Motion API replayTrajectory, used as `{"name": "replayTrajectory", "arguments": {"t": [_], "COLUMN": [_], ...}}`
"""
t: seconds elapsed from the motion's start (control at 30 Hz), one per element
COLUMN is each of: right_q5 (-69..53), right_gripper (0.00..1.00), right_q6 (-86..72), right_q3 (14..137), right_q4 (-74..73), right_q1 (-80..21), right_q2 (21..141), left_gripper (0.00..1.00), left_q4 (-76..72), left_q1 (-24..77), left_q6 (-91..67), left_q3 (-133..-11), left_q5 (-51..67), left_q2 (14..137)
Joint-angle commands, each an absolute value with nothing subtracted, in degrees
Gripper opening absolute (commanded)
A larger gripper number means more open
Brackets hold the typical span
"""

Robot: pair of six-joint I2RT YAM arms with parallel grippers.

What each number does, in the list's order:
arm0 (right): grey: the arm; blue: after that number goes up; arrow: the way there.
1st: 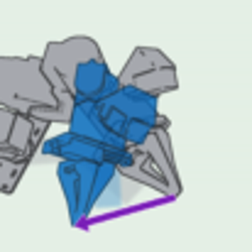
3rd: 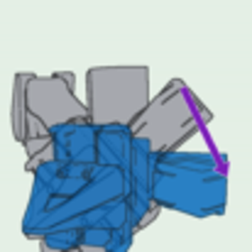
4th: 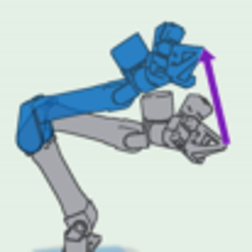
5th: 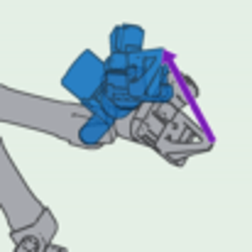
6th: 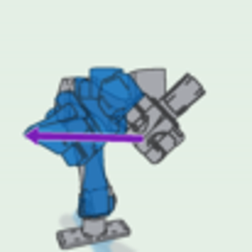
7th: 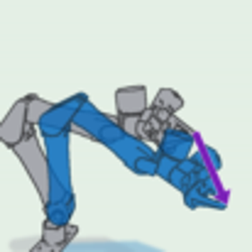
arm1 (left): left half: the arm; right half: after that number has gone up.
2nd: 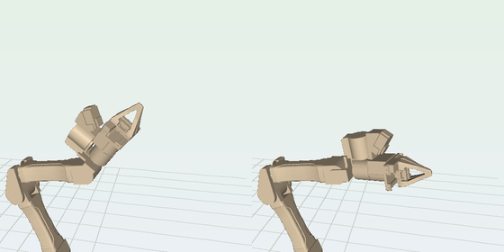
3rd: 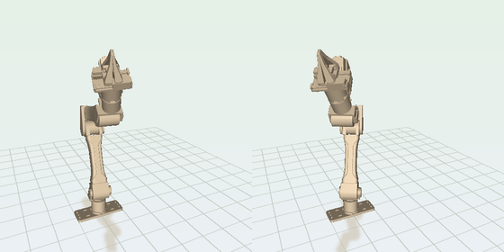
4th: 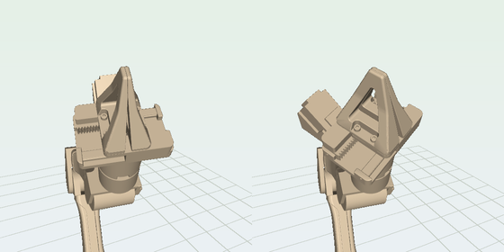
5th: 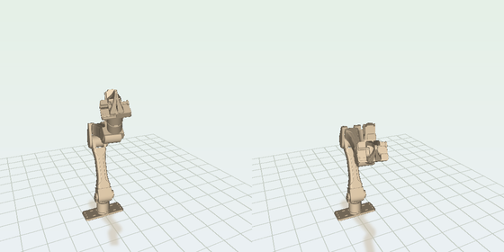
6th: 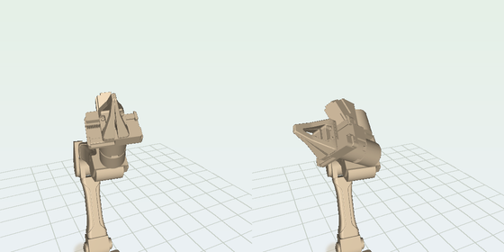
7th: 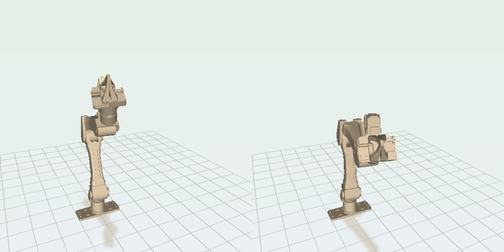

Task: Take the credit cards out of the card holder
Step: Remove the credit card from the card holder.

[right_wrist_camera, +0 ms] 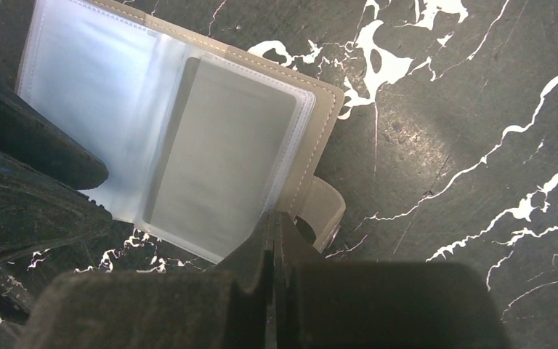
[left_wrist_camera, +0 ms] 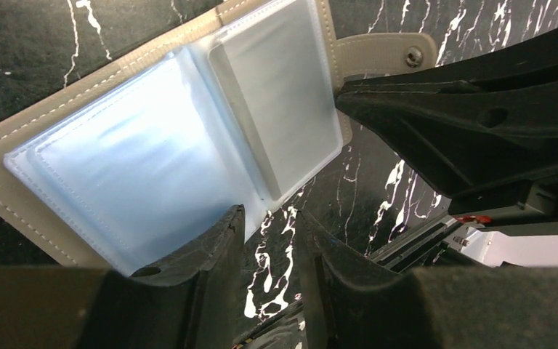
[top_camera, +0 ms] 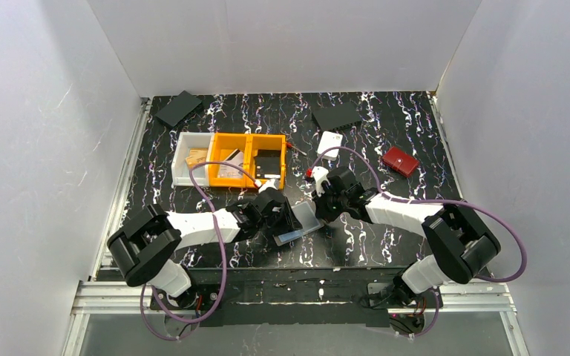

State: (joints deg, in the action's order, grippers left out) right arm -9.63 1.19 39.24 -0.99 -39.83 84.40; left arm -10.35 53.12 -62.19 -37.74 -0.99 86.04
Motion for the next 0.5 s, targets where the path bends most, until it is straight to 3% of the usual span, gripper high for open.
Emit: {"name": "replayTrajectory", "arguments": {"t": [0.0,0.23,0.47], "right_q5": [-10.67,-12.74,-15.04], "right_gripper": [0.03,0.04,0.12], "right_q6": [0.35,0.35,0.35], "right_q3": [41.48,41.61,41.92], "right_q4": [0.09,0.09,0.09], "right_q1": [-40.00,-39.99,-39.90], "right_q2": [85.19,86.03,86.50], "left_gripper": [0.31,0.33,0.34], "left_q4": [-10.75,-11.40,-12.25], "left_q1": [53.44,53.48,53.44], "left_q6": [-62.49,-62.18,-62.17], "left_q3": [-36.82,-36.93,-36.67], "left_q5": [-1.01,0.00,2.13], "left_q2": [86.69,88.45,90.30]}}
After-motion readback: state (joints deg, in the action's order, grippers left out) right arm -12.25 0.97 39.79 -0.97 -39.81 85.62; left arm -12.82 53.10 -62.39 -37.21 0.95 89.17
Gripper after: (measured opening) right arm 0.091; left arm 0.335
